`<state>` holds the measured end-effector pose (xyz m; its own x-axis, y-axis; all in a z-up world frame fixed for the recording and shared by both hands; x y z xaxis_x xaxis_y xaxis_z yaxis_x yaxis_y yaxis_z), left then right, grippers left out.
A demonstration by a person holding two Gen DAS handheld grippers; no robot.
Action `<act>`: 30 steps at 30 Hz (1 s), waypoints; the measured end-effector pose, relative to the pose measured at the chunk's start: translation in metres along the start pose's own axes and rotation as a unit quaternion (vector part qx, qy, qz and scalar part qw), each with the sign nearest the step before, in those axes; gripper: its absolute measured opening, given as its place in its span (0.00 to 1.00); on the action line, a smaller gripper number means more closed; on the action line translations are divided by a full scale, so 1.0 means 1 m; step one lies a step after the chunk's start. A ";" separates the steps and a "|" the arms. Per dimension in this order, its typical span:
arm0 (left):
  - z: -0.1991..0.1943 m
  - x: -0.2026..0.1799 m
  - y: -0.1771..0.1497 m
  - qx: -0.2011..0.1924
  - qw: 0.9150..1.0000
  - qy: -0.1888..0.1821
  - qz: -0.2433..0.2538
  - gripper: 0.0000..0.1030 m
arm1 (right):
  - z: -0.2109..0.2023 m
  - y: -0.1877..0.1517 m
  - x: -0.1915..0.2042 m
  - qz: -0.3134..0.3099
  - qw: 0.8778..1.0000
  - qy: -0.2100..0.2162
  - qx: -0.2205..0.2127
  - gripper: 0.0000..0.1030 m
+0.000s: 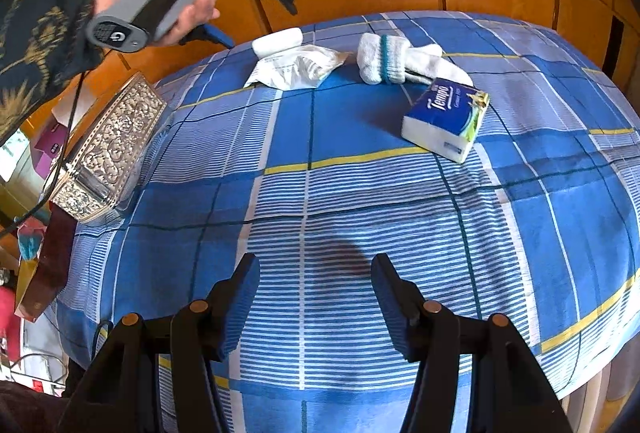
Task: Organize soft objects
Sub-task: 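Grasp the white rectangular pad with the left tool, then grasp the white printed packet with the right tool while the left tool holds the pad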
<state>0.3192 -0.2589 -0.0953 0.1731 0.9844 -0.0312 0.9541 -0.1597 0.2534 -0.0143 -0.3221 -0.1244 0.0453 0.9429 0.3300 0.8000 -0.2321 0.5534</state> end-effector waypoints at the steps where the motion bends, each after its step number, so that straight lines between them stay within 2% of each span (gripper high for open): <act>1: 0.005 -0.002 0.002 0.002 1.000 0.005 0.000 0.87 | 0.000 0.000 -0.002 0.003 1.000 0.000 0.000 0.57; 4: 0.020 -0.005 0.006 0.014 1.000 0.026 0.012 0.86 | 0.001 0.000 -0.006 0.010 1.000 -0.001 0.001 0.57; 5: 0.024 -0.005 0.005 0.018 0.999 0.027 0.017 0.79 | 0.001 -0.001 -0.007 0.012 1.000 0.000 0.002 0.57; 6: 0.028 -0.003 0.003 0.023 0.999 0.024 0.023 0.59 | 0.001 -0.001 -0.007 0.013 1.000 0.001 0.001 0.57; 9: 0.030 0.005 -0.006 0.022 0.999 0.009 0.035 0.56 | 0.002 -0.001 -0.008 0.012 1.000 0.002 -0.001 0.57; 16: 0.016 0.029 -0.025 0.011 0.999 0.004 0.043 0.55 | 0.004 0.006 -0.008 0.009 1.000 0.015 0.008 0.57; 18: 0.009 0.037 -0.031 0.005 0.999 0.005 0.044 0.55 | 0.006 0.013 -0.004 -0.014 1.000 0.014 0.008 0.57; 23: -0.003 0.054 -0.036 -0.004 0.999 0.007 0.045 0.55 | 0.018 0.049 0.004 -0.089 0.996 0.009 0.011 0.57; 30: -0.022 0.071 -0.039 -0.018 0.999 -0.006 0.032 0.55 | 0.045 0.127 0.009 -0.169 0.986 -0.002 0.013 0.57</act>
<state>0.2889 -0.1814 -0.0862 0.2371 0.9711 -0.0262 0.9316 -0.2197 0.2895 0.1148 -0.3326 -0.0856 -0.2247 0.9661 0.1275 0.7844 0.1018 0.6118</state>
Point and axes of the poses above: each gripper's, at about its wrist camera, not at the fingertips, and z roughly the way its jaws point, x to its left, y to its top, the point moved 2 cm from there along z, roughly the way its jaws point, and after that the axes turned 9 degrees about y, right-handed, at the moved point
